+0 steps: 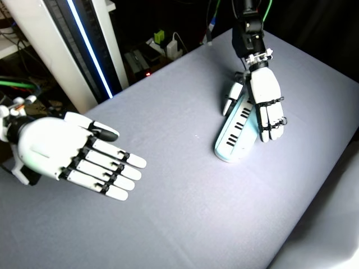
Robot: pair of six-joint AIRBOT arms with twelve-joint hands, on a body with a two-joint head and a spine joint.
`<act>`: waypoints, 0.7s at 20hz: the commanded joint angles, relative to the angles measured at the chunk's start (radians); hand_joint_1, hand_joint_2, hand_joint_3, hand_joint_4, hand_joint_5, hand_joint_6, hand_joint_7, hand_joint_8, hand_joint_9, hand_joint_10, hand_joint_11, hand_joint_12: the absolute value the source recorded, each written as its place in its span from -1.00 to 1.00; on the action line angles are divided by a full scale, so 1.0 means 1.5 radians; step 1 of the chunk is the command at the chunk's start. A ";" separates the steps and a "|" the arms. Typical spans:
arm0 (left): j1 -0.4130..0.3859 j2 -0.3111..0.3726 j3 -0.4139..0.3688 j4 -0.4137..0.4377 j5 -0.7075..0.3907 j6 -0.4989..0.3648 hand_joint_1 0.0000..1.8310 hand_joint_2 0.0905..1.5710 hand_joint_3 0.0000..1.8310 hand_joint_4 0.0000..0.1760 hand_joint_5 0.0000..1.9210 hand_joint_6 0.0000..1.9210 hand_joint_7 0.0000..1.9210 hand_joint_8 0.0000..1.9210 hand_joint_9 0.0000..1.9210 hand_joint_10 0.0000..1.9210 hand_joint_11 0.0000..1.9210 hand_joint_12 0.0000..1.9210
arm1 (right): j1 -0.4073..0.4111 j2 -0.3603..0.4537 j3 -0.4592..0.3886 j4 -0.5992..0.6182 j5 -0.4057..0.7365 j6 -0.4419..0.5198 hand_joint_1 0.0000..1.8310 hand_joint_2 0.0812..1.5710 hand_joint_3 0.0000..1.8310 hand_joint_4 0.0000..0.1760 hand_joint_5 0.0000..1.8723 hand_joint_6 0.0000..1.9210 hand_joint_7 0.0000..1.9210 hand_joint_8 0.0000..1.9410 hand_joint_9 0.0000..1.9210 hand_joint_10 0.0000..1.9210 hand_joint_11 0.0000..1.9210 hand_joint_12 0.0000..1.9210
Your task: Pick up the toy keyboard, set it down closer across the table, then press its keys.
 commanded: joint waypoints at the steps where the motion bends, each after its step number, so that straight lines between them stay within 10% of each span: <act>1: 0.002 -0.009 0.003 0.014 -0.008 0.020 0.34 0.42 -1.00 -0.51 -0.80 -0.94 -0.90 -0.98 -0.81 -0.91 -1.00 0.57 | 0.001 0.001 0.003 -0.003 0.081 0.004 -0.86 0.67 -1.00 -1.00 -1.00 -1.00 -1.00 -1.00 -1.00 -1.00 -1.00 -1.00; 2: 0.002 -0.010 0.003 0.013 -0.007 0.020 0.37 0.43 -1.00 -0.75 -0.72 -0.91 -0.79 -0.99 -0.77 -0.73 -1.00 0.68 | 0.001 0.001 0.003 -0.003 0.081 0.005 -0.85 0.67 -1.00 -1.00 -1.00 -1.00 -1.00 -1.00 -1.00 -1.00 -1.00 -1.00; 3: 0.002 -0.010 0.003 0.013 -0.007 0.020 0.42 0.40 -1.00 -1.00 -0.63 -0.85 -0.65 -0.96 -0.70 -0.14 -0.85 0.76 | 0.001 0.001 0.003 -0.003 0.081 0.006 -0.85 0.68 -0.99 -1.00 -1.00 -1.00 -1.00 -1.00 -1.00 -1.00 -1.00 -1.00; 5: 0.002 -0.010 0.004 0.013 -0.006 0.020 0.41 0.39 -1.00 -1.00 -0.69 -0.49 -0.54 -0.90 -0.71 0.24 -0.76 0.80 | 0.001 0.001 0.003 -0.003 0.082 0.006 -0.85 0.68 -0.99 -1.00 -1.00 -1.00 -1.00 -1.00 -1.00 -1.00 -1.00 -1.00; 6: 0.002 -0.010 0.004 0.012 -0.006 0.020 0.39 0.40 -1.00 -1.00 -0.78 -0.20 -0.54 -0.87 -0.75 0.26 -0.77 0.81 | 0.000 0.001 0.003 -0.003 0.082 0.007 -0.85 0.68 -1.00 -1.00 -1.00 -1.00 -1.00 -1.00 -1.00 -1.00 -1.00 -1.00; 9: 0.002 -0.010 0.003 0.012 -0.008 0.018 0.47 0.38 -1.00 -1.00 -0.86 0.32 -0.79 0.16 -0.74 0.67 -0.68 0.98 | -0.002 0.001 0.003 -0.003 0.082 0.009 -0.86 0.68 -1.00 -0.94 -1.00 -1.00 -1.00 -1.00 -1.00 -1.00 -1.00 -1.00; 14: 0.000 0.007 -0.021 0.025 -0.047 0.017 0.49 0.35 -1.00 -1.00 -0.83 0.30 -0.79 0.17 -0.66 0.57 -0.60 0.88 | -0.004 0.001 0.003 -0.002 0.085 0.012 -0.84 0.69 -1.00 -0.97 -1.00 -1.00 -1.00 -1.00 -1.00 -1.00 -1.00 -1.00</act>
